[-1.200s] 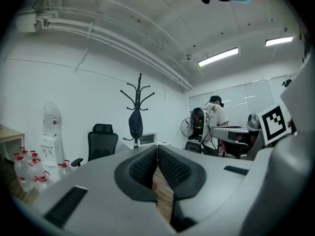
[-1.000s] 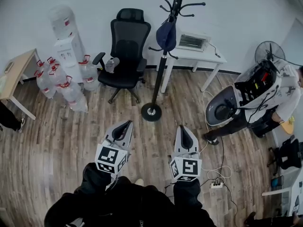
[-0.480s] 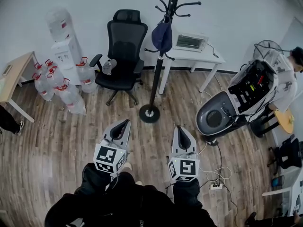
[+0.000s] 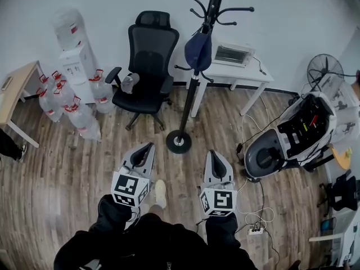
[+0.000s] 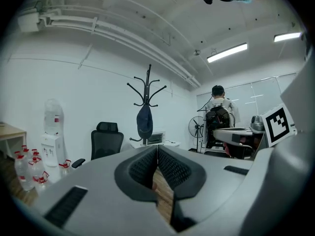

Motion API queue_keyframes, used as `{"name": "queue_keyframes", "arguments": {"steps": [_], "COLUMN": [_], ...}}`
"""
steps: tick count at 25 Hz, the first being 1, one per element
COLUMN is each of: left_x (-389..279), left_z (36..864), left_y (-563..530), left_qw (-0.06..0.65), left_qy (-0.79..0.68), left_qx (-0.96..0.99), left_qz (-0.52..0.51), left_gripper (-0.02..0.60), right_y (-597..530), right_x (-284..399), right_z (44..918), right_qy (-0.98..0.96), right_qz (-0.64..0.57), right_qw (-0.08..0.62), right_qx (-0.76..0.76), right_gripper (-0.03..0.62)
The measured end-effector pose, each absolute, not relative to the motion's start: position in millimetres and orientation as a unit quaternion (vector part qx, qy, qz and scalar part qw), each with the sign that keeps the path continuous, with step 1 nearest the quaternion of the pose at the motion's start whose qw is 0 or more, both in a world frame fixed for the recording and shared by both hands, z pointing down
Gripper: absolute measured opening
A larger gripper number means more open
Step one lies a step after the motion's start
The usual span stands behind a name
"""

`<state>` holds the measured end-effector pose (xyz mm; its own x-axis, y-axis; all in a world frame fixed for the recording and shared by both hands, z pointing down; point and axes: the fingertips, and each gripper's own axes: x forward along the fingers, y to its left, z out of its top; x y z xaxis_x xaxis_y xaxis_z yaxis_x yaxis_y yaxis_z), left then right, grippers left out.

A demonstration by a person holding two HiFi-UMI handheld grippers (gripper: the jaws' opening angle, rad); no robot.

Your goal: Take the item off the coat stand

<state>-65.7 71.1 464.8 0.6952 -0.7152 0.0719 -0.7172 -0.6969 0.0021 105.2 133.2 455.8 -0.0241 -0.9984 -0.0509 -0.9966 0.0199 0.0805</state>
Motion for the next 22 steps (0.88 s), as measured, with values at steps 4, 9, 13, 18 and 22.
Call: {"name": "queue_keyframes", "arguments": {"steps": [4, 9, 13, 18, 22], "left_x": [-53, -29, -14, -3, 5], "left_z": [465, 455, 453, 448, 449], "left_y": [13, -58, -105, -153, -184], "left_qw": [0.027, 0.032, 0.033, 0.031, 0.027], "left_qy": [-0.388, -0.381, -0.376, -0.372, -0.366], "left_qx": [0.921, 0.923, 0.925, 0.926, 0.929], "left_qz": [0.037, 0.04, 0.043, 0.045, 0.047], "left_gripper": [0.025, 0.025, 0.025, 0.025, 0.025], "right_y": [74, 2, -47, -92, -121], "right_x": [113, 133, 145, 156, 164], "right_z": [455, 444, 440, 436, 437], "right_qy": [-0.717, -0.715, -0.715, -0.712, -0.706], "right_qz": [-0.038, -0.033, -0.032, -0.031, -0.031], "right_qw": [0.02, 0.023, 0.022, 0.021, 0.019], "right_qx": [0.695, 0.698, 0.698, 0.701, 0.707], "right_gripper": [0.015, 0.015, 0.015, 0.015, 0.015]}}
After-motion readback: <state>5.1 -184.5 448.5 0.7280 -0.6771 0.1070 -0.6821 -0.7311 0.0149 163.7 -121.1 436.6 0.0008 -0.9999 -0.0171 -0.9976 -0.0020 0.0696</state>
